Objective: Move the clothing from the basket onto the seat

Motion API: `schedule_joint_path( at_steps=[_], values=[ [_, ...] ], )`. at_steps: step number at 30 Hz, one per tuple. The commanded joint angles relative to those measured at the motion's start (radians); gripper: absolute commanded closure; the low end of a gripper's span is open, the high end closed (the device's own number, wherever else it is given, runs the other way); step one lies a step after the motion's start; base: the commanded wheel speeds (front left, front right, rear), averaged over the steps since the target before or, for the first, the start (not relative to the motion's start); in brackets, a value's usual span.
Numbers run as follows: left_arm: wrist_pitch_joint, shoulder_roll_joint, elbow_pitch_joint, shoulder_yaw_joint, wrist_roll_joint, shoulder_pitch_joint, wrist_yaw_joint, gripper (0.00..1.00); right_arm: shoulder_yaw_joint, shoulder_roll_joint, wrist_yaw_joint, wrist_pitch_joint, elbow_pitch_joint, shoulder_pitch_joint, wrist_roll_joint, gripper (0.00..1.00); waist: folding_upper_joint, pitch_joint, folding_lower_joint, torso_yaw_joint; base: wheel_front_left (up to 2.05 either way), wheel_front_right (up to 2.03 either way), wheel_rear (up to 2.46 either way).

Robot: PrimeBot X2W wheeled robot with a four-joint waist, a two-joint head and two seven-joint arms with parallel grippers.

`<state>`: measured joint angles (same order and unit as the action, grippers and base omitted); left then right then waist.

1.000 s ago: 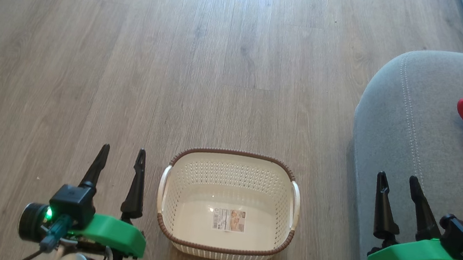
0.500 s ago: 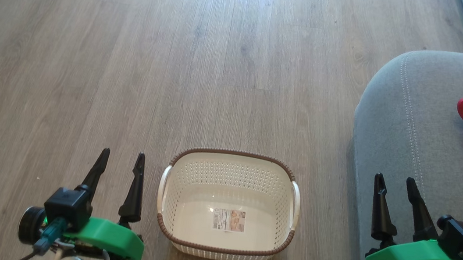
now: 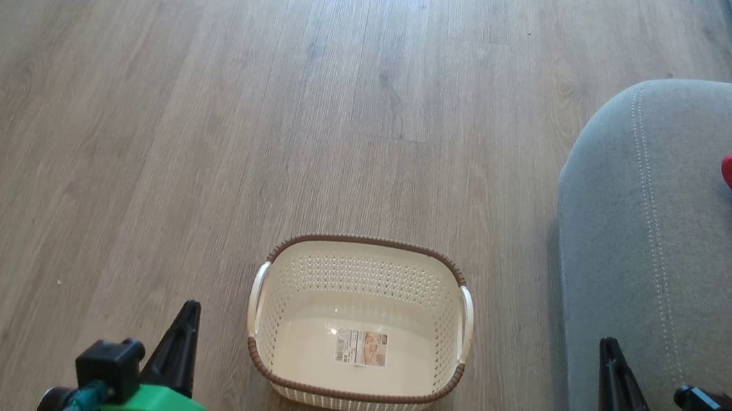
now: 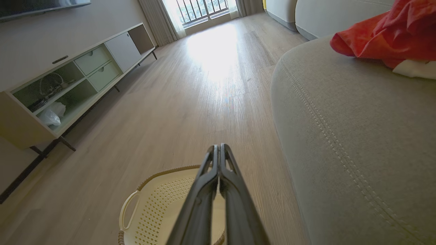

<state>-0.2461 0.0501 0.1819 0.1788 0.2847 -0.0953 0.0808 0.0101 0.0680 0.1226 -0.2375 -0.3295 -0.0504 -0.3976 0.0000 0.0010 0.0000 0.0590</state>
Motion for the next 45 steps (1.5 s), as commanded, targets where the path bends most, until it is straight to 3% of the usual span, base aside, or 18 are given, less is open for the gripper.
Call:
schedule_joint_path(
  at_steps=[1, 45],
  values=[
    [0.006, 0.004, -0.030, -0.009, 0.030, 0.042, -0.010, 1.00, -0.007, -0.001, 0.001, 0.007, 0.033, 0.039, -0.027, 1.00, 0.0000, 0.000, 0.0000, -0.001, 0.00, 0.00, 0.00],
    [0.112, 0.024, 0.006, -0.083, 0.530, 0.101, -0.085, 1.00, -0.050, -0.007, 0.003, 0.133, 0.052, 0.083, -0.461, 1.00, 0.0000, 0.001, 0.0000, -0.022, 0.00, 0.00, 0.00]
  ],
)
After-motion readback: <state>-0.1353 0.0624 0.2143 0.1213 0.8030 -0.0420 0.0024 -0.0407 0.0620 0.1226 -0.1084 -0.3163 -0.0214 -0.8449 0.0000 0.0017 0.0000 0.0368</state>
